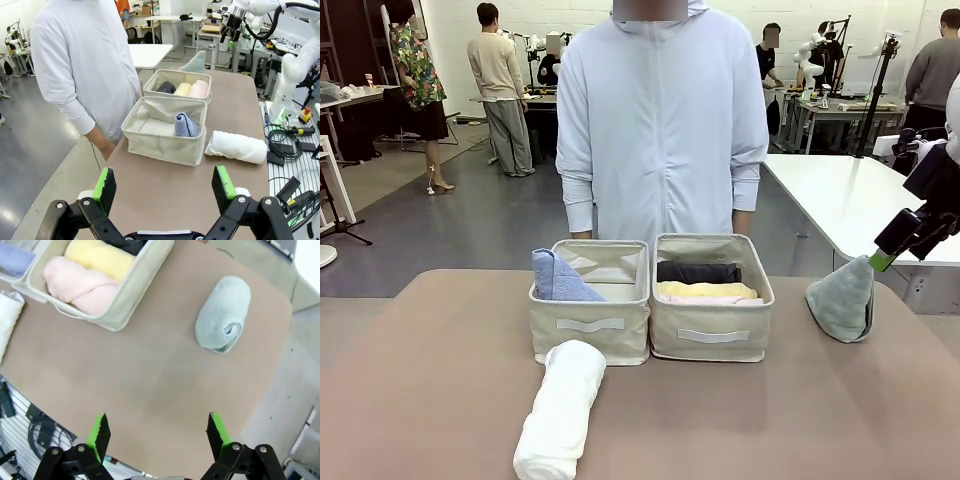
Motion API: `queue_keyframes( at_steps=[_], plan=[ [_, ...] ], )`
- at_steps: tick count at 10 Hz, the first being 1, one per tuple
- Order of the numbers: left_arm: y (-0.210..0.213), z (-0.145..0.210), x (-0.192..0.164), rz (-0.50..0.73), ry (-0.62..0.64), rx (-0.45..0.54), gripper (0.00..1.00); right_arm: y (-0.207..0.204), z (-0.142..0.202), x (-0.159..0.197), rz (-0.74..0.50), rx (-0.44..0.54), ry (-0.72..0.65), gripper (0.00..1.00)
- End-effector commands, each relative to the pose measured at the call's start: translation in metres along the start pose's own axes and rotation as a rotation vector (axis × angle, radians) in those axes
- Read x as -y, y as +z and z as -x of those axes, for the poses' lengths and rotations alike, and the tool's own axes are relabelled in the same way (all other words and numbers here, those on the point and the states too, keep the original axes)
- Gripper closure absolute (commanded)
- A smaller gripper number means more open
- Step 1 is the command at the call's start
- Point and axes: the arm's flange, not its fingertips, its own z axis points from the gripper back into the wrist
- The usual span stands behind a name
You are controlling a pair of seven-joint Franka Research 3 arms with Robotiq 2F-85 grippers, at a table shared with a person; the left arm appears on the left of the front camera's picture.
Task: Sort the towels based on their folding style.
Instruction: Pick up another triangle-folded towel from the table and place it in the left Fabric basket.
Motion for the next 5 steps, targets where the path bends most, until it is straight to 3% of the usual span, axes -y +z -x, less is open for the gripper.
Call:
queue_keyframes(
  at_steps=[1,5],
  plan=[
    [0.0005,-0.0020,0.0000,-0.007,-0.006,0.012,0.00,0.0048,0.0022,-0.0012,-0.034,0.043,0.039,0.00],
    [0.0005,-0.0020,0.0000,-0.007,-0.006,0.012,0.00,0.0064,0.0003,-0.0028,-0.046,0.035,0.023,0.00]
  ],
)
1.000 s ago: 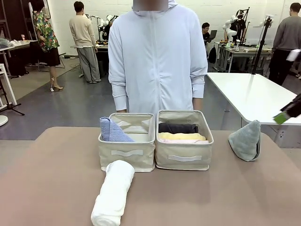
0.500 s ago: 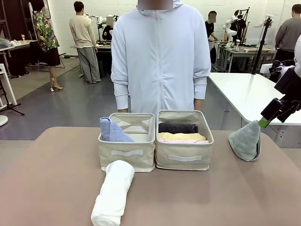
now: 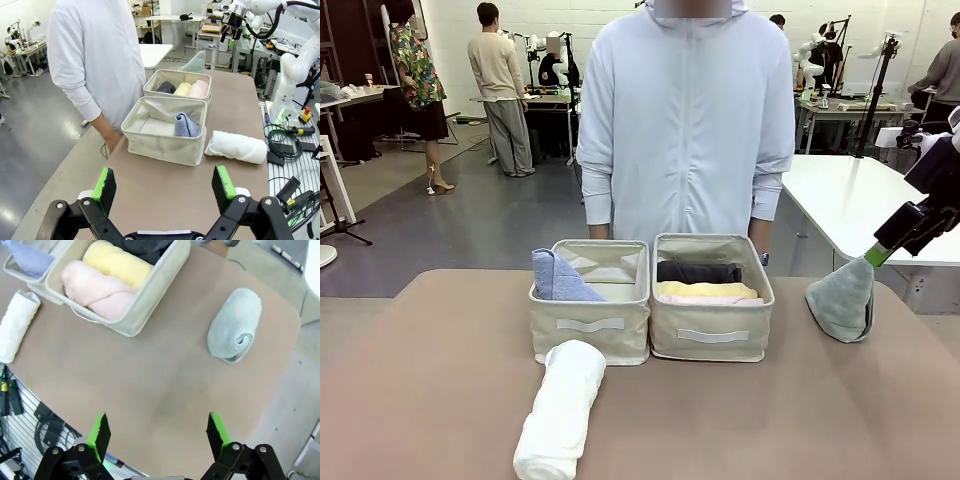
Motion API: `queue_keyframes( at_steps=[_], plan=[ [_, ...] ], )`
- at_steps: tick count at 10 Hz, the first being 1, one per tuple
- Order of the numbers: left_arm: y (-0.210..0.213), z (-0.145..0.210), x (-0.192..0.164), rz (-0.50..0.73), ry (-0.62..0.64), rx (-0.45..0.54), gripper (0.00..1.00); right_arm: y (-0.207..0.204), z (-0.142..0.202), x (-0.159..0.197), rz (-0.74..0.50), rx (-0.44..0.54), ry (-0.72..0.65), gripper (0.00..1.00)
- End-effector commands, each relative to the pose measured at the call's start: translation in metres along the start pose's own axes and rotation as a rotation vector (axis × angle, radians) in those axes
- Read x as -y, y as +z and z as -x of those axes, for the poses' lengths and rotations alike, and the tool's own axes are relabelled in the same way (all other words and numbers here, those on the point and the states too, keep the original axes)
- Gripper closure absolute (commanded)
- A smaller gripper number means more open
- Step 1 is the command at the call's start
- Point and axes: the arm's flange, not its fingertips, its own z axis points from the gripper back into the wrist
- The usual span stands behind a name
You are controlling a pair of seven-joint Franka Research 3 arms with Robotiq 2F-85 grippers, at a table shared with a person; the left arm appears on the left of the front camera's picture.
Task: Sort the towels based on their folding style.
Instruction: Pick up another triangle-folded towel from the table and place it in the left Fabric basket.
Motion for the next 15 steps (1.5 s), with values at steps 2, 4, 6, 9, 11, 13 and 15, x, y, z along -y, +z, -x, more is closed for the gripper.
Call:
queue_keyframes(
  at_steps=[2,4,6,9,11,13,15],
  plan=[
    [0.001,-0.002,0.000,-0.007,-0.006,0.012,0.00,-0.025,-0.031,0.025,0.121,-0.070,-0.197,0.00],
    [0.001,-0.002,0.000,-0.007,-0.006,0.012,0.00,-0.051,-0.052,0.042,0.143,-0.146,-0.253,0.00],
    [0.001,-0.002,0.000,-0.007,-0.006,0.012,0.00,-0.081,-0.069,0.067,0.134,-0.193,-0.318,0.00],
    [0.001,-0.002,0.000,-0.007,-0.006,0.012,0.00,-0.121,-0.080,0.099,0.214,-0.216,-0.392,0.00],
    [0.001,-0.002,0.000,-0.007,-0.006,0.012,0.00,-0.137,-0.080,0.107,0.205,-0.204,-0.390,0.00],
    [0.001,-0.002,0.000,-0.007,-0.006,0.012,0.00,-0.147,-0.077,0.111,0.157,-0.205,-0.362,0.59],
    [0.001,-0.002,0.000,-0.007,-0.006,0.012,0.00,-0.146,-0.075,0.113,0.139,-0.206,-0.382,1.00]
  ],
)
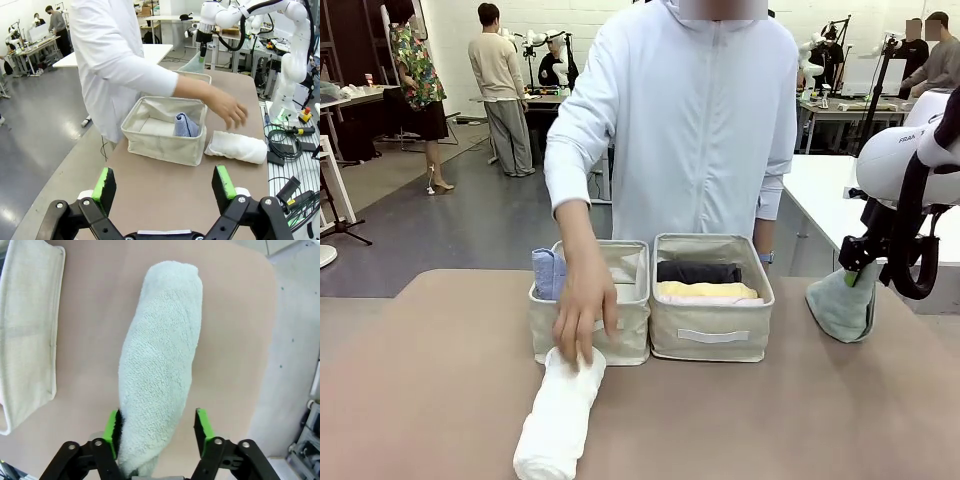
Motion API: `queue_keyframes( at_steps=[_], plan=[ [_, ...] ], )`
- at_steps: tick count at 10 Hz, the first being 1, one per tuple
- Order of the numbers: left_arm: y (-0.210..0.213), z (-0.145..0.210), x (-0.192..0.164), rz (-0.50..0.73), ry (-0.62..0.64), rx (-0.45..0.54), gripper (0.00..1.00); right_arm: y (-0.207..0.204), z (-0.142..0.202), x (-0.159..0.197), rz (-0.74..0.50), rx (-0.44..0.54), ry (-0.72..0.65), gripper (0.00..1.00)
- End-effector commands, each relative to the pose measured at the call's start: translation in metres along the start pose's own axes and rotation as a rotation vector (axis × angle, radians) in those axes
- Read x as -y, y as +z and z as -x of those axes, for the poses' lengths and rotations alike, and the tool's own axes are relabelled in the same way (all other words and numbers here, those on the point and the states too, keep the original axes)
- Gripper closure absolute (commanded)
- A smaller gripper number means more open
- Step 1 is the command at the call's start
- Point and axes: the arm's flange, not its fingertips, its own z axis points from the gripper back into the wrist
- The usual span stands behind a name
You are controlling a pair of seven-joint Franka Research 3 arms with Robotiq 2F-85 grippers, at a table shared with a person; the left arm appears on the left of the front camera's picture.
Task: Sort the towels based on their folding style.
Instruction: Pick up another triangle-folded towel from the table and place it in the left Fabric basket.
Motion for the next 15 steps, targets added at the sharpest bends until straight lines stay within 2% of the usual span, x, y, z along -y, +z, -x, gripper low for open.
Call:
queue_keyframes(
  at_steps=[1,2,4,7,8,9,11,12,13,15],
  plan=[
    [0.000,-0.002,0.000,-0.007,-0.005,0.012,0.00,-0.001,-0.001,0.004,-0.032,0.000,-0.006,0.65],
    [0.000,-0.002,0.000,-0.007,-0.005,0.012,0.00,-0.001,-0.001,0.005,-0.033,-0.005,-0.009,1.00],
    [0.000,-0.002,0.000,-0.007,-0.005,0.012,0.00,0.000,0.000,0.007,-0.036,-0.008,-0.011,0.98],
    [0.000,-0.002,0.000,-0.007,-0.005,0.012,0.00,0.007,0.005,0.006,-0.030,-0.005,0.003,1.00],
    [0.000,-0.002,0.000,-0.007,-0.005,0.012,0.00,0.025,0.014,0.001,-0.045,0.019,0.035,1.00],
    [0.000,-0.002,0.000,-0.007,-0.005,0.012,0.00,0.060,0.031,-0.010,-0.063,0.037,0.094,0.92],
    [0.000,-0.002,0.000,-0.007,-0.005,0.012,0.00,0.154,0.080,-0.037,-0.074,0.141,0.249,0.92],
    [0.000,-0.002,0.000,-0.007,-0.005,0.012,0.00,0.187,0.100,-0.048,-0.054,0.183,0.286,0.92],
    [0.000,-0.002,0.000,-0.007,-0.005,0.012,0.00,0.207,0.116,-0.060,-0.054,0.201,0.325,0.92],
    [0.000,-0.002,0.000,-0.007,-0.005,0.012,0.00,0.220,0.140,-0.085,-0.120,0.193,0.459,0.92]
  ],
)
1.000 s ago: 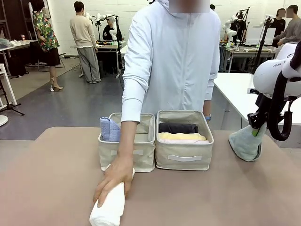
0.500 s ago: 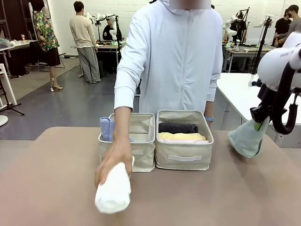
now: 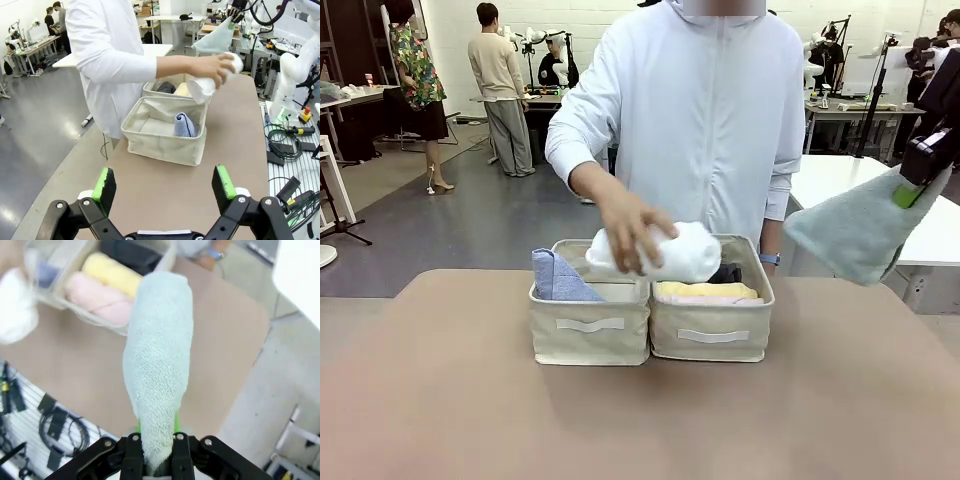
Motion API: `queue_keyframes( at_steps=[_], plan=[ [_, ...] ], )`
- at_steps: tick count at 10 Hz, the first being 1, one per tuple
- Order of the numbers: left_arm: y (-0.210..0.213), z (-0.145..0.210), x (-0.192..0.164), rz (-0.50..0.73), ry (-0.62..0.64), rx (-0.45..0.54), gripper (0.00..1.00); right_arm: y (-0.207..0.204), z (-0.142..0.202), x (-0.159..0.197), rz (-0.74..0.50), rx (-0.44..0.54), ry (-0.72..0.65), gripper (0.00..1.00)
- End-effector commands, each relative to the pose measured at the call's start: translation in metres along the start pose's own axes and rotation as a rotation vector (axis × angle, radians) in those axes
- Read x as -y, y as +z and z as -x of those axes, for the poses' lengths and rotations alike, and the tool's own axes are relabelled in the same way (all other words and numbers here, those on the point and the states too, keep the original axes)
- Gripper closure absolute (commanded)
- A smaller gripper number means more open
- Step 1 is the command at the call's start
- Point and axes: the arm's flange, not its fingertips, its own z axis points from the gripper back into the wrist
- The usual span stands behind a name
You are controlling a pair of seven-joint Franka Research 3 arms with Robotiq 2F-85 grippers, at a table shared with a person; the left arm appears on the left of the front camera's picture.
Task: Sort the towels based on their folding style.
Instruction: Pick up another triangle-folded towel from the table and place it in the left Fabric basket.
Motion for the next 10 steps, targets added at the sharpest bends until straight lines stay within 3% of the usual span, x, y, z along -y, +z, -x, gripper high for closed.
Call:
queue_keyframes(
  at_steps=[1,2,4,5,6,10],
  plan=[
    [0.001,-0.001,0.000,-0.008,-0.005,0.012,0.00,-0.018,0.007,0.000,-0.096,0.007,0.078,0.92],
    [0.001,-0.001,0.000,-0.008,-0.005,0.012,0.00,-0.009,0.022,0.020,-0.098,0.017,0.025,0.92],
    [0.001,-0.001,0.000,-0.008,-0.005,0.012,0.00,0.041,0.113,0.075,-0.045,0.080,-0.123,0.92],
    [0.001,-0.001,0.000,-0.008,-0.005,0.012,0.00,0.065,0.158,0.086,-0.023,0.168,-0.179,0.92],
    [0.001,-0.001,0.000,-0.008,-0.005,0.012,0.00,0.073,0.178,0.085,-0.006,0.192,-0.186,0.92],
    [0.001,-0.001,0.000,-0.008,-0.005,0.012,0.00,0.056,0.178,0.092,-0.016,0.138,-0.182,0.92]
  ],
)
